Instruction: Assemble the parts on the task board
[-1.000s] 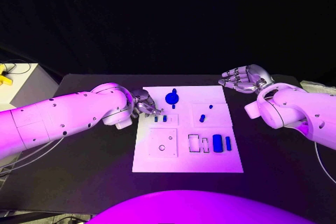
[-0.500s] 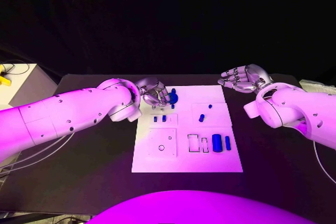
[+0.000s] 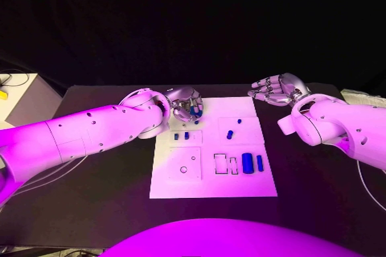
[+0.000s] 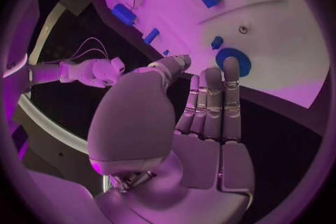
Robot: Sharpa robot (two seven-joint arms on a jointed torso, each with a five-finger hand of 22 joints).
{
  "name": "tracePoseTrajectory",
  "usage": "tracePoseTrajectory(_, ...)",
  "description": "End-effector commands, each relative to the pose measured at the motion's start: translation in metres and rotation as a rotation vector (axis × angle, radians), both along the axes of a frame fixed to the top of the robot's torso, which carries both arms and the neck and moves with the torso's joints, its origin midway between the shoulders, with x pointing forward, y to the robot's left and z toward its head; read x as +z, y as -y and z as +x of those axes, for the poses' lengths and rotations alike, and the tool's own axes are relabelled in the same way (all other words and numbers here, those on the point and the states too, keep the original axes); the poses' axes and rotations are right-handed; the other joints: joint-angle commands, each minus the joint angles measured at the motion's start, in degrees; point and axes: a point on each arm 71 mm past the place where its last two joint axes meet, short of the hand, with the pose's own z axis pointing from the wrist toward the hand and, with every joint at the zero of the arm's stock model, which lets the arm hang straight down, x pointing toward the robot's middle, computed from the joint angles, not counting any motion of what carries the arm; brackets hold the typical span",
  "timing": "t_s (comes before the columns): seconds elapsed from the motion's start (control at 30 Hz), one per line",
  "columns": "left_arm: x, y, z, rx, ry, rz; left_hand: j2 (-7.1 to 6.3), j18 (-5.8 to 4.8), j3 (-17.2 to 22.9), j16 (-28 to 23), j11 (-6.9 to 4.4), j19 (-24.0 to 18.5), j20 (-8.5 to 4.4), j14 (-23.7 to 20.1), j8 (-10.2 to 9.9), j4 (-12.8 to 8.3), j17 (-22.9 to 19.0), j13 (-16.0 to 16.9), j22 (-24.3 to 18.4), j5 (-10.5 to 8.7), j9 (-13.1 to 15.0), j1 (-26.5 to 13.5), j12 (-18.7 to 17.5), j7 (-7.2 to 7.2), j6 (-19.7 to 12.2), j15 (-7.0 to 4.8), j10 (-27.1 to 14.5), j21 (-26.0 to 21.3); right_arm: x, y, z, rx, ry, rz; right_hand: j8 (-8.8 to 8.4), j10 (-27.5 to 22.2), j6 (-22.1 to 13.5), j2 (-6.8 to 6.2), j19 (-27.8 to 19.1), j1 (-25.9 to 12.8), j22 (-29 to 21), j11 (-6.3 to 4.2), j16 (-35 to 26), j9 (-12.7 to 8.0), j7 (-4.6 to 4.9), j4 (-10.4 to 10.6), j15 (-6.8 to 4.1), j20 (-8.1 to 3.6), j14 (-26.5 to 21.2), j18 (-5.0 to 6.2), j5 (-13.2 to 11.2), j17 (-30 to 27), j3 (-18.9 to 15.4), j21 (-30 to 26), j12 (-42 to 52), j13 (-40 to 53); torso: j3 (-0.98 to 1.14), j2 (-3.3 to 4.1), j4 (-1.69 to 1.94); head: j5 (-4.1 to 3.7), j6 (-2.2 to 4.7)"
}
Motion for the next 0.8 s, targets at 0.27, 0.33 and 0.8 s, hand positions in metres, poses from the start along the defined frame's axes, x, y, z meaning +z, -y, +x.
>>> tracePoseTrajectory(0.27, -0.006, 0.007, 0.001, -0.073, 0.091, 0.172, -0.65, 0.64, -1.4, 1.8, 0.00, 0.1, 0.64, -0.6, -1.0, -0.7, -0.6, -1.1, 0.1, -0.31, -1.7, -0.5, -0.3, -0.58, 1.3, 0.22, -2.2, 0.0, 0.000, -0.003, -0.001, 0.019, 0.004, -0.001, 0.01, 0.4, 0.6, -0.02, -0.2, 0.1, 0.0, 0.02, -0.2, -0.1, 4.55, -0.1, 0.02, -0.02, 0.1, 0.48, 0.3, -0.1, 0.5, 0.1, -0.3, 0.0, -0.14, -0.05, 0.01, -0.49, 0.00)
tracePoseTrajectory(0.33, -0.007, 0.008, 0.001, -0.074, 0.086, 0.186, -0.59, 0.63, -1.6, 2.1, 0.06, 0.1, 0.68, -0.7, -1.1, -0.7, -0.6, -1.2, 0.2, -0.33, -1.9, -0.6, -0.2, -0.55, 1.5, 0.28, -2.3, 0.0, 0.000, -0.003, -0.001, 0.019, 0.004, -0.001, 0.01, 0.4, 0.6, -0.02, -0.2, 0.1, 0.0, 0.02, -0.2, -0.1, 4.55, -0.1, 0.02, -0.02, 0.1, 0.48, 0.3, -0.1, 0.5, 0.1, -0.3, 0.0, -0.15, -0.04, -0.01, -0.49, 0.00)
tracePoseTrajectory(0.8, -0.015, 0.013, 0.002, -0.090, 0.054, 0.243, -0.02, 0.71, -1.3, 7.1, -0.50, 0.9, 0.45, 0.5, -3.2, -1.1, -0.5, -2.5, 1.6, -0.30, -4.8, -0.5, 1.3, -1.13, 5.2, -0.13, -0.8, 1.9, 0.000, -0.004, -0.001, 0.023, 0.003, 0.000, 0.01, 0.4, 0.6, -0.02, -0.2, 0.1, 0.0, 0.02, -0.2, -0.1, 4.55, -0.1, 0.02, -0.02, 0.1, 0.48, 0.3, -0.1, 0.5, 0.1, -0.3, 0.0, -0.05, -0.01, -0.06, -0.66, 0.00)
